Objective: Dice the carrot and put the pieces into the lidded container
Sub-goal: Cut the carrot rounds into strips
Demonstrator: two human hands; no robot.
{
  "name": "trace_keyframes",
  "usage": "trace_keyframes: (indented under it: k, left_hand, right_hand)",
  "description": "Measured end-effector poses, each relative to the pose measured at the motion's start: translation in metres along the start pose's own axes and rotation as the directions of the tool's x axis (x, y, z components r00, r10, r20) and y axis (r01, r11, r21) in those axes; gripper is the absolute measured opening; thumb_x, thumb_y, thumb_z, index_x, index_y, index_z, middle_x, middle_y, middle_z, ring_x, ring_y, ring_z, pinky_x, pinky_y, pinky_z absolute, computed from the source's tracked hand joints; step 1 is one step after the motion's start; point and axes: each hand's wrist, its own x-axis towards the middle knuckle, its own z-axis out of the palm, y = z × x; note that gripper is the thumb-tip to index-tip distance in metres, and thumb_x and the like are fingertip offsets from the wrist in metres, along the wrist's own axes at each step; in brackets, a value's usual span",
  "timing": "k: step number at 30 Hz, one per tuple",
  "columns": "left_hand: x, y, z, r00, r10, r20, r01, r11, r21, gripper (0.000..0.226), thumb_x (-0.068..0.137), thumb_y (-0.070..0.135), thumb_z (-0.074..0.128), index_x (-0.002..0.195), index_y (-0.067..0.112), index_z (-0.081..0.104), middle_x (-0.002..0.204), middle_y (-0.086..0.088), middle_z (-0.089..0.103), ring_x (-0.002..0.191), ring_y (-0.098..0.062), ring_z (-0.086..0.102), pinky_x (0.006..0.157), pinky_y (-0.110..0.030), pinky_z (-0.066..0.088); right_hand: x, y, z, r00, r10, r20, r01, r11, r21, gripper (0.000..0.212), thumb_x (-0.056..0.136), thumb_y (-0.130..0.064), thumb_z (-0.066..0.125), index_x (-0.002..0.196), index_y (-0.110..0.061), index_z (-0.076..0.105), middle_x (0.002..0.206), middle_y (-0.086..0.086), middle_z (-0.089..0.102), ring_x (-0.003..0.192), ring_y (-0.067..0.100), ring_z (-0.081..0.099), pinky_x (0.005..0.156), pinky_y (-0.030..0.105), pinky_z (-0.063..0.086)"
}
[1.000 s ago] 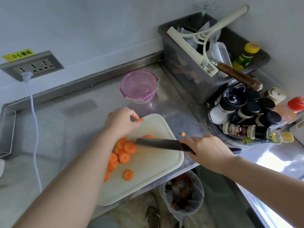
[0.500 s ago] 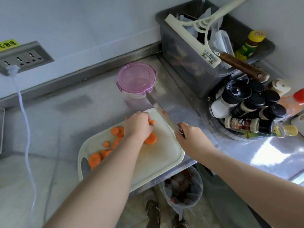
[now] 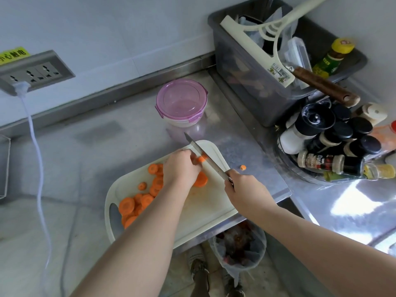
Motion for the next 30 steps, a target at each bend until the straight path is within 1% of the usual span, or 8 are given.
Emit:
trace_keyframes:
  k: [3, 8, 12, 16, 21, 24, 27, 30]
  left_hand:
    - [0.0, 0.003, 0.001, 1.0, -0.022, -0.002, 0.022, 1.0, -0.008, 0.02, 0.082, 0.031, 0.065, 0.098, 0.019, 0.067, 0.102, -0.003, 0.07, 0.097, -0.025, 0.064, 0.078, -0.031, 0.049]
    - [0.001, 0.004, 0.003, 0.999, -0.033, -0.001, 0.033, 0.999, 0.006, 0.019, 0.084, 0.029, 0.064, 0.098, 0.017, 0.066, 0.101, -0.005, 0.069, 0.095, -0.026, 0.064, 0.07, -0.028, 0.044]
    - [0.002, 0.004, 0.002, 0.999, -0.033, 0.006, 0.033, 0.999, 0.022, 0.018, 0.085, 0.027, 0.062, 0.099, 0.015, 0.066, 0.102, -0.006, 0.069, 0.097, -0.027, 0.063, 0.071, -0.029, 0.044]
    - [0.002, 0.006, 0.002, 1.0, -0.028, 0.004, 0.028, 0.999, 0.038, 0.017, 0.087, 0.027, 0.061, 0.099, 0.015, 0.065, 0.102, -0.007, 0.068, 0.097, -0.028, 0.062, 0.072, -0.029, 0.045]
    - [0.002, 0.008, 0.001, 0.999, -0.029, 0.017, 0.028, 0.998, 0.05, 0.018, 0.087, 0.023, 0.06, 0.101, 0.013, 0.065, 0.104, -0.007, 0.068, 0.097, -0.027, 0.062, 0.073, -0.031, 0.048]
    - [0.001, 0.01, -0.001, 0.999, -0.026, 0.022, 0.025, 0.998, 0.057, 0.017, 0.087, 0.023, 0.06, 0.1, 0.014, 0.065, 0.102, -0.006, 0.068, 0.095, -0.027, 0.063, 0.073, -0.031, 0.049]
    - [0.003, 0.009, -0.001, 0.999, -0.039, 0.021, 0.039, 0.999, 0.021, 0.013, 0.085, 0.023, 0.061, 0.096, 0.017, 0.066, 0.099, -0.004, 0.068, 0.093, -0.026, 0.063, 0.073, -0.03, 0.048]
    - [0.007, 0.005, -0.001, 0.997, -0.063, 0.05, 0.066, 0.996, -0.054, 0.011, 0.084, 0.022, 0.063, 0.094, 0.02, 0.067, 0.1, 0.001, 0.069, 0.096, -0.022, 0.064, 0.077, -0.028, 0.047]
  right_hand:
    - [0.001, -0.001, 0.002, 1.0, 0.001, 0.011, 0.0, 1.0, -0.016, 0.028, 0.101, -0.026, 0.032, 0.123, -0.018, 0.048, 0.077, 0.0, 0.053, 0.064, 0.022, 0.053, 0.054, 0.028, 0.038]
    - [0.003, -0.001, 0.005, 1.0, 0.013, 0.026, -0.012, 1.0, -0.022, 0.029, 0.102, -0.025, 0.031, 0.123, -0.017, 0.048, 0.077, 0.0, 0.053, 0.064, 0.021, 0.053, 0.052, 0.028, 0.038]
    - [0.005, -0.001, 0.008, 0.999, 0.03, 0.035, -0.028, 0.998, -0.055, 0.029, 0.102, -0.024, 0.03, 0.124, -0.017, 0.046, 0.08, 0.002, 0.056, 0.069, 0.024, 0.058, 0.056, 0.029, 0.043]
    - [0.009, -0.003, 0.016, 0.998, 0.051, 0.045, -0.044, 0.987, -0.154, 0.024, 0.101, -0.016, 0.031, 0.123, -0.015, 0.041, 0.067, 0.001, 0.048, 0.056, 0.021, 0.05, 0.044, 0.027, 0.03]
    - [0.012, -0.007, 0.019, 0.994, 0.084, 0.072, -0.066, 0.973, -0.223, 0.026, 0.098, -0.008, 0.032, 0.123, -0.014, 0.037, 0.063, 0.001, 0.042, 0.048, 0.017, 0.039, 0.041, 0.028, 0.024]
    - [0.016, -0.005, 0.018, 0.991, 0.09, 0.096, -0.07, 0.979, -0.189, 0.029, 0.098, -0.009, 0.032, 0.126, -0.015, 0.038, 0.066, 0.002, 0.047, 0.053, 0.019, 0.046, 0.041, 0.028, 0.029]
    - [0.013, -0.001, 0.013, 0.992, 0.072, 0.102, -0.059, 0.991, -0.122, 0.027, 0.1, -0.012, 0.032, 0.124, -0.015, 0.041, 0.076, 0.004, 0.056, 0.066, 0.023, 0.06, 0.051, 0.032, 0.046]
    - [0.005, 0.002, 0.003, 0.999, -0.007, 0.042, 0.01, 0.998, -0.066, 0.023, 0.102, -0.022, 0.029, 0.119, -0.015, 0.044, 0.078, 0.004, 0.058, 0.067, 0.024, 0.059, 0.057, 0.034, 0.046]
